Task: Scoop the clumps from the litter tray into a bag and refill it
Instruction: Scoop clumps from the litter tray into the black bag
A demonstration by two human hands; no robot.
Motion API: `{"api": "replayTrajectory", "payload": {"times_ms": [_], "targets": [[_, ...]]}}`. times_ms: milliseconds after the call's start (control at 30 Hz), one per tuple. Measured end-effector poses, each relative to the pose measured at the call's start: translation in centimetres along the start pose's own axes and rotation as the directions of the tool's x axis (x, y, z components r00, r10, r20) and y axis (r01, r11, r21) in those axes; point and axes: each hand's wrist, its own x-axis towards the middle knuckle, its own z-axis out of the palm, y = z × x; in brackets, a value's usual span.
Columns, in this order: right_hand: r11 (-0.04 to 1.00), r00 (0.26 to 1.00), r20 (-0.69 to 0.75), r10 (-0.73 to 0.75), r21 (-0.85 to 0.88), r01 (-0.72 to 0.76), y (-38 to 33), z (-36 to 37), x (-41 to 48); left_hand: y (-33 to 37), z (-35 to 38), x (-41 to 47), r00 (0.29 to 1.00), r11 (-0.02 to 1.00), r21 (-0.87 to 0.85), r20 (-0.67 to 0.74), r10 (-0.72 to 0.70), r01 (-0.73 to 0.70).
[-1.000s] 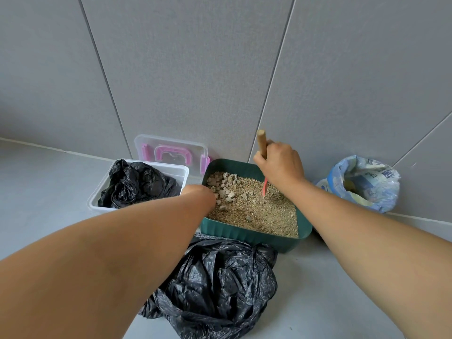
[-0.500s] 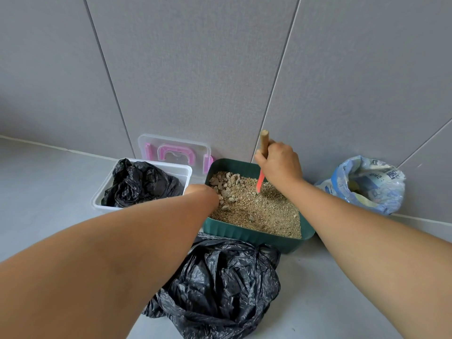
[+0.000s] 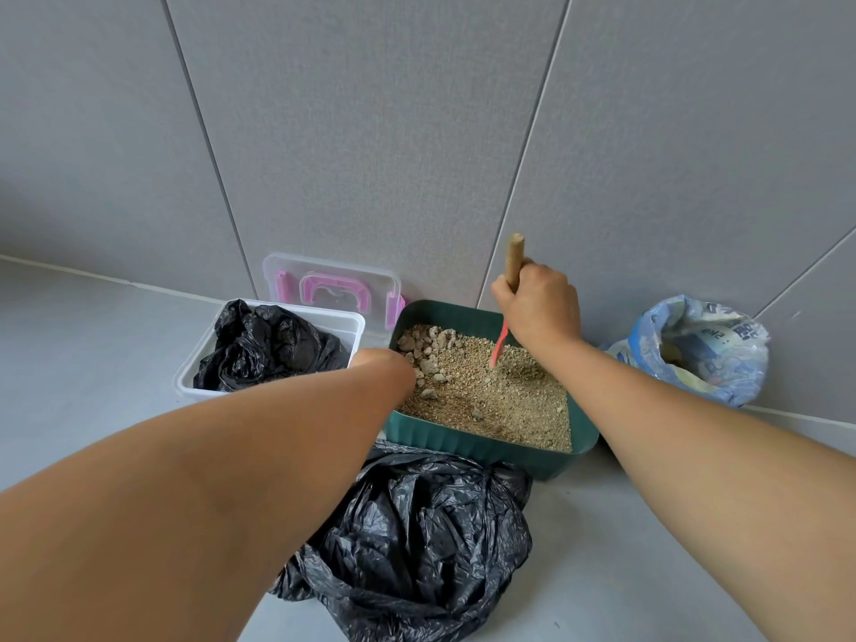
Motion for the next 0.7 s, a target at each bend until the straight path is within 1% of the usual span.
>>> {"api": "replayTrajectory", "payload": {"times_ms": [67, 133, 167, 233, 300, 333, 367, 433, 467, 500, 533, 600, 700], "targets": [[0.996, 0.999, 0.037, -0.026, -0.087, 0.029, 0.1, 0.0, -0.3, 0.0, 0.0, 0.0, 1.000, 1.000, -0.008, 0.001, 0.000, 0.000], [0.993, 0.997, 0.074, -0.030, -0.113, 0.038, 0.3, 0.2, -0.7, 0.1, 0.0, -0.1, 1.000, 1.000, -0.017, -0.002, 0.001, -0.001], [0.996, 0.995, 0.093, -0.029, -0.081, 0.036, 0.3, 0.2, -0.8, 0.0, 0.0, -0.1, 1.000, 1.000, -0.021, -0.002, 0.002, -0.002], [0.996, 0.993, 0.117, 0.019, 0.087, -0.030, 0.4, 0.3, -0.7, 0.0, 0.0, -0.2, 1.000, 1.000, -0.023, -0.005, 0.001, -0.001], [0.961, 0.990, 0.095, 0.102, 0.249, -0.123, 0.2, 0.1, -0.5, -0.1, 0.0, -0.2, 1.000, 1.000, -0.016, -0.012, 0.007, -0.007], [0.952, 0.990, 0.069, 0.125, 0.272, -0.140, 0.1, -0.1, -0.3, -0.1, 0.0, -0.2, 1.000, 1.000, -0.013, -0.014, 0.008, -0.009], [0.963, 0.991, 0.046, 0.126, 0.232, -0.134, 0.0, -0.3, 0.0, -0.1, 0.1, -0.2, 1.000, 1.000, -0.013, -0.013, 0.008, -0.009], [0.995, 0.995, 0.047, 0.091, 0.038, -0.093, -0.3, -0.8, 0.1, -0.1, 0.1, -0.2, 1.000, 1.000, -0.018, -0.011, 0.006, -0.006], [0.996, 0.994, 0.079, 0.076, -0.058, -0.071, -0.4, -0.9, 0.0, -0.1, 0.1, -0.2, 1.000, 1.000, -0.017, -0.015, 0.007, -0.008], [0.992, 0.991, 0.118, 0.070, -0.117, -0.056, -0.4, -0.9, -0.3, -0.1, 0.1, -0.2, 1.000, 1.000, -0.016, -0.019, 0.009, -0.010], [0.989, 0.985, 0.158, 0.073, -0.138, -0.051, -0.4, -0.7, -0.5, -0.1, 0.1, -0.2, 1.000, 1.000, -0.018, -0.020, 0.010, -0.010], [0.993, 0.975, 0.211, 0.073, -0.110, -0.051, -0.3, -0.3, -0.8, -0.1, 0.1, -0.2, 1.000, 1.000, -0.025, -0.020, 0.002, -0.002], [0.989, 0.969, 0.228, 0.091, 0.090, -0.115, -0.1, 0.0, -0.9, -0.1, 0.1, -0.4, 0.999, 0.999, -0.039, -0.038, -0.007, 0.005]]}}
